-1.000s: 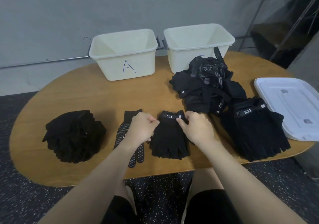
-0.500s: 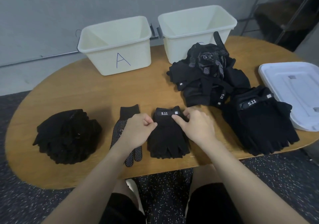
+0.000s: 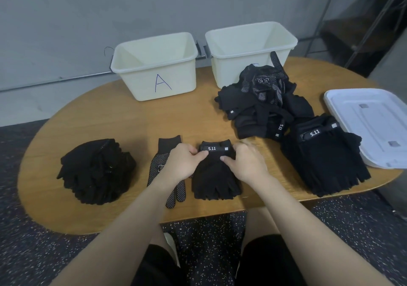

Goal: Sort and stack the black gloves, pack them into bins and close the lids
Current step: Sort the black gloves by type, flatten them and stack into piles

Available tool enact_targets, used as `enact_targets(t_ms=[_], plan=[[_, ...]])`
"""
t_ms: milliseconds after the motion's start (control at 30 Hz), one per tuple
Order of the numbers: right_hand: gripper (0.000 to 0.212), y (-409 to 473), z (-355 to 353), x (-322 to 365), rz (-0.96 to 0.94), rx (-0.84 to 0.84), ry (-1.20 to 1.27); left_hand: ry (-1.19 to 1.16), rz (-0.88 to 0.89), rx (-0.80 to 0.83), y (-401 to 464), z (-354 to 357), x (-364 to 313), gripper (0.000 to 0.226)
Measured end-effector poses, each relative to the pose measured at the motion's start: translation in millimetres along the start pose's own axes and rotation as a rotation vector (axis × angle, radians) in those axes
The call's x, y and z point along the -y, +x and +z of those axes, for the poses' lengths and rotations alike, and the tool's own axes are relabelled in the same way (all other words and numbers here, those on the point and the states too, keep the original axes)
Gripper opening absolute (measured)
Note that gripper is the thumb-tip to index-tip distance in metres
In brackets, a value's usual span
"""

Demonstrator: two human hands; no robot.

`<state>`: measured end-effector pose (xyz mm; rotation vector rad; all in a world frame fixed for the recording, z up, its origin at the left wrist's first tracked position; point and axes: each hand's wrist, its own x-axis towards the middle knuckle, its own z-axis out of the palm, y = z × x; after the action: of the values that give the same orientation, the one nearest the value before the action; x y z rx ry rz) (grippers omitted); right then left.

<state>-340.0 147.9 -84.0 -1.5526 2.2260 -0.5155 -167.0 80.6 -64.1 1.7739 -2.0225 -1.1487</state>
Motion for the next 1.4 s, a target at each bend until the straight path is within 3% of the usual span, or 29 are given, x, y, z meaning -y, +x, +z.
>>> enact_targets(t_ms=[167, 333, 467, 600, 833, 1100, 1233, 1333, 1400], plan=[[0.021, -7, -4, 1, -0.064, -0.042, 0.198, -0.010, -0.018, 0.113, 0, -11, -5, 0.028], [0.032, 0, -20, 3, 0.088, 0.134, 0.820, -0.229, 0.026, 0.092, -4, -19, 0, 0.017], [0.040, 6, -30, 12, 0.185, 0.266, 0.940, -0.494, -0.002, 0.057, -4, -26, 2, 0.012], [0.044, 21, -27, 23, 0.230, 0.401, 1.103, -0.572, 0.007, 0.005, 2, -37, 7, 0.017], [0.026, 62, -13, 63, 0.053, 0.387, 1.198, -0.721, 0.030, -0.158, 16, -64, 16, 0.028], [0.022, 133, 7, 96, 0.011, 0.316, 1.114, -0.602, -0.015, -0.254, 48, -82, 22, 0.011], [0.022, 175, 26, 111, 0.026, 0.292, 1.066, -0.573, -0.087, -0.353, 82, -94, 21, 0.020], [0.022, 198, 40, 125, 0.004, 0.294, 0.998, -0.580, -0.171, -0.443, 102, -97, 29, 0.008], [0.018, 208, 48, 132, -0.044, 0.284, 0.905, -0.553, -0.196, -0.506, 109, -96, 35, 0.018]])
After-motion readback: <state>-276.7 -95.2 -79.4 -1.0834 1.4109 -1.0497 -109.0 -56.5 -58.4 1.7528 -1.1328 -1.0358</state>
